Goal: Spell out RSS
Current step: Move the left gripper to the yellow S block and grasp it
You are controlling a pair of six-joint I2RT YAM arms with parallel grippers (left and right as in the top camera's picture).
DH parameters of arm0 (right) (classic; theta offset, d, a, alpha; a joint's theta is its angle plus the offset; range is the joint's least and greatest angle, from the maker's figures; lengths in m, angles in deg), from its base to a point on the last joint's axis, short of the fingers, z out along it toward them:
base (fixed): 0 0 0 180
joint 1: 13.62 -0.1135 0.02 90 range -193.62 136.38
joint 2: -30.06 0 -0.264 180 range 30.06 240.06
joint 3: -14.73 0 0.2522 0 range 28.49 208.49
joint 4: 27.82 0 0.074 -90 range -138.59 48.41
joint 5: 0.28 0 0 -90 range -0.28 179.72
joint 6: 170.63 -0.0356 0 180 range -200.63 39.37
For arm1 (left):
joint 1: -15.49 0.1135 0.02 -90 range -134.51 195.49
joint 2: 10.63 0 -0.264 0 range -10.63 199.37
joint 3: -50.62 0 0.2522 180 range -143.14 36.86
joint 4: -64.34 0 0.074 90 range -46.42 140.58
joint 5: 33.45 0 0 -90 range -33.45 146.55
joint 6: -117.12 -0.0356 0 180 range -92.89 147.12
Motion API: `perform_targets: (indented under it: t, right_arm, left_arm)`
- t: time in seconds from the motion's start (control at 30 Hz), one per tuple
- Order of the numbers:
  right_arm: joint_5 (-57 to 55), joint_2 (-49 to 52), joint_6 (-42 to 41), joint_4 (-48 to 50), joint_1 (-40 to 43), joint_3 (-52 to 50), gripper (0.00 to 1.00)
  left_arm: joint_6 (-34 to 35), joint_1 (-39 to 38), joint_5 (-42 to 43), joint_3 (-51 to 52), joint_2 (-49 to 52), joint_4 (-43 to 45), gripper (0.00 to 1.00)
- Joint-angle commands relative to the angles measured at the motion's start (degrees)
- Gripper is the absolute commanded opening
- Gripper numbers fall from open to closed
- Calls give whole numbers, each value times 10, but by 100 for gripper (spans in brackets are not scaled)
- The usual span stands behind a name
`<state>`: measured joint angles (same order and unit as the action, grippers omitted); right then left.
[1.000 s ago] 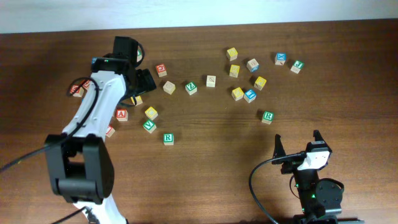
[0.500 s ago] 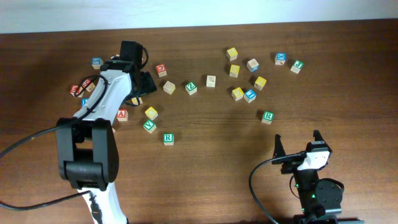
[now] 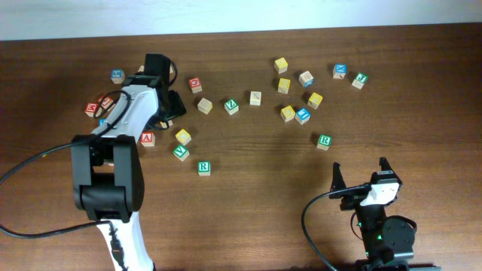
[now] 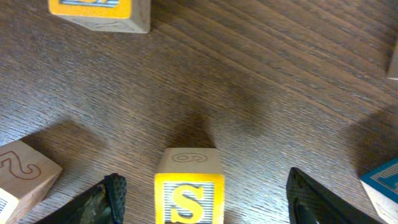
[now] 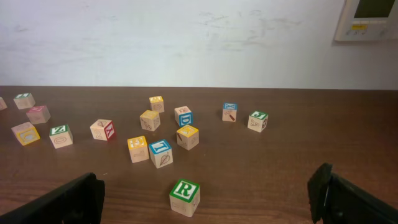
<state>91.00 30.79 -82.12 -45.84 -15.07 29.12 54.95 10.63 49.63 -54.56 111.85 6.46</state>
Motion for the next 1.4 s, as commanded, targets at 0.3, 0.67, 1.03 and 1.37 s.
perform_targets:
  t: [0.3,0.67,1.03,1.37]
  right_arm:
    - [-5,-4,-2,-3,3,-3,98]
    - [-5,-4,-2,-3,3,-3,98]
    - [-5,-4,-2,-3,3,-3,98]
    - [-5,-4,-2,-3,3,-3,98]
  left_arm:
    - [-18,19,16,-5,23,-7,64]
    - [-18,19,16,-5,23,-6,47]
    - [-18,19,16,-5,23,-7,33]
    - [-18,19,16,-5,22,-9,29]
